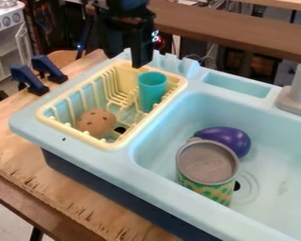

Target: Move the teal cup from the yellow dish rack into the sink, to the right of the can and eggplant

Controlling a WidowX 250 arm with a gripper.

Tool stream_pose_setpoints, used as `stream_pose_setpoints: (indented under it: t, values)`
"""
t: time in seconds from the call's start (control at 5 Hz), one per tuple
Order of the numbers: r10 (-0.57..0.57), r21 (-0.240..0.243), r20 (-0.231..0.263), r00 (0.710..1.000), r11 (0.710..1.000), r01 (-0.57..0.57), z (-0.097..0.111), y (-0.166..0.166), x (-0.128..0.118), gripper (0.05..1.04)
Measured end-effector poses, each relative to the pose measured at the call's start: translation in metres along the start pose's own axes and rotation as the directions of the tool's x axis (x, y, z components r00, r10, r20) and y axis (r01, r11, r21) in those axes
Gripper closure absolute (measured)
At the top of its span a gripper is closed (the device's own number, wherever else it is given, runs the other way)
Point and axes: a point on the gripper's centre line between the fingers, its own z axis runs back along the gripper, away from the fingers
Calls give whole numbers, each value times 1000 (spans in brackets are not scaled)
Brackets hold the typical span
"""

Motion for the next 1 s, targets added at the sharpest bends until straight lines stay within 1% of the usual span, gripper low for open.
stream_pose_setpoints:
  t: [0.2, 0.4, 0.6, 0.8, 1.0]
  values:
    - [0, -2, -6, 1000, 1000, 0, -11, 2, 5, 81]
    - [-18, -3, -37, 999, 1000, 17, -18, -5, 11, 81]
    - [-21, -8, -43, 999, 1000, 20, -25, -8, 15, 81]
    - [-20, -5, -54, 998, 1000, 20, -30, -6, 21, 81]
    - [-7, 8, -63, 998, 1000, 7, -29, -6, 25, 81]
